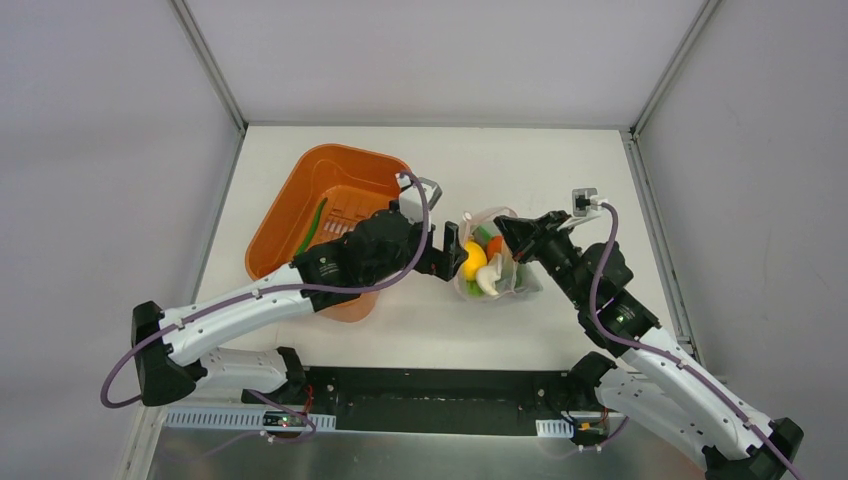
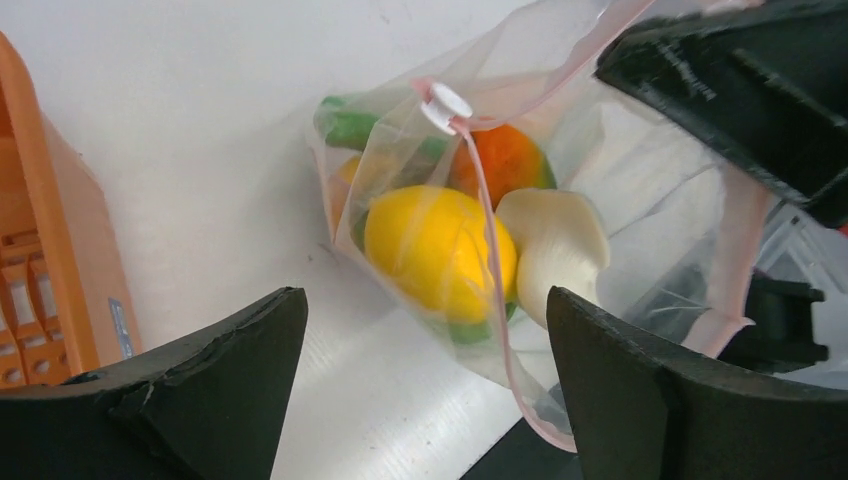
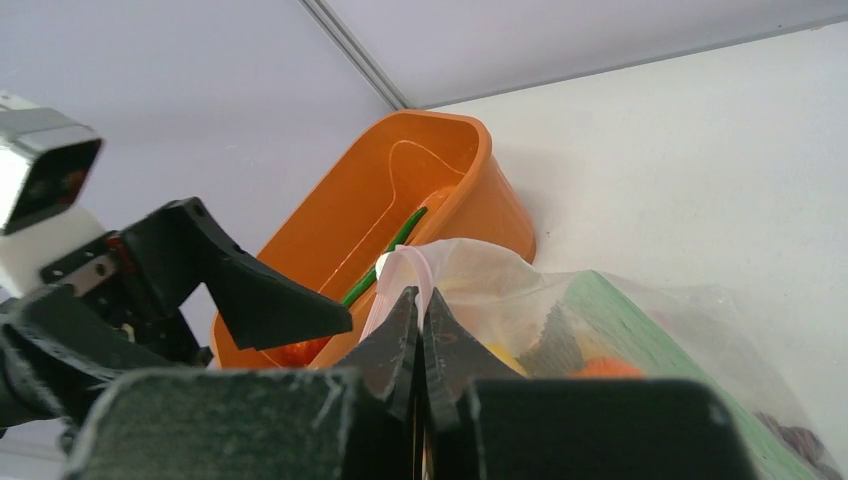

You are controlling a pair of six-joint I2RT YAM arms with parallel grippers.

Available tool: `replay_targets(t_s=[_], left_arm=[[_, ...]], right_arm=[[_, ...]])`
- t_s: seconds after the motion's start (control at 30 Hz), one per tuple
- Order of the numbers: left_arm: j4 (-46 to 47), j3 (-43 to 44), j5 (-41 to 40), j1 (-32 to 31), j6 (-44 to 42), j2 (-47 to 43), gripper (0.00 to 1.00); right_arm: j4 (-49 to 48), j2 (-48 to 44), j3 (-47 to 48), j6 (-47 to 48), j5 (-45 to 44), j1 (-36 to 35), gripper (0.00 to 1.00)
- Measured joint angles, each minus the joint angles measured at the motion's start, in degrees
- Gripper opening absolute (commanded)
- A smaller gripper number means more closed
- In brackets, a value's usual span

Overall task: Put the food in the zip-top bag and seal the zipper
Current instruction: Place the fake vegetable in the zipper food storage bag, then adjust the zipper food storage bag at the center of the board.

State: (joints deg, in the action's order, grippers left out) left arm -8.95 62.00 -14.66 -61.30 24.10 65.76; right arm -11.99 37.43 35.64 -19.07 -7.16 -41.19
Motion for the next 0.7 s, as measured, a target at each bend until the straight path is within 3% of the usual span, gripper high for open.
replay_targets(t_s=[0.3, 0.47, 0.63, 0.7], left_arm=[[-0.7, -0.3, 8.2, 2.3, -0.1, 2.4, 0.64], [1.0, -1.0, 12.2, 2.5, 0.4, 2.8, 0.58], [2.6, -1.0, 14.9, 2.5, 1.3, 5.7, 0.32], [2.1, -1.0, 14.6, 2.5, 1.3, 7.0, 0.15]], right_arm=[[0.3, 0.0, 0.0, 0.0, 0.7, 0.0, 0.0], [0.2, 0.0, 0.0, -0.1, 1.2, 0.0, 0.0], [0.2, 0.5, 0.0, -0.2, 2.1, 0.0, 0.0], [0.2, 0.6, 0.0, -0.2, 2.4, 0.0, 0.0]])
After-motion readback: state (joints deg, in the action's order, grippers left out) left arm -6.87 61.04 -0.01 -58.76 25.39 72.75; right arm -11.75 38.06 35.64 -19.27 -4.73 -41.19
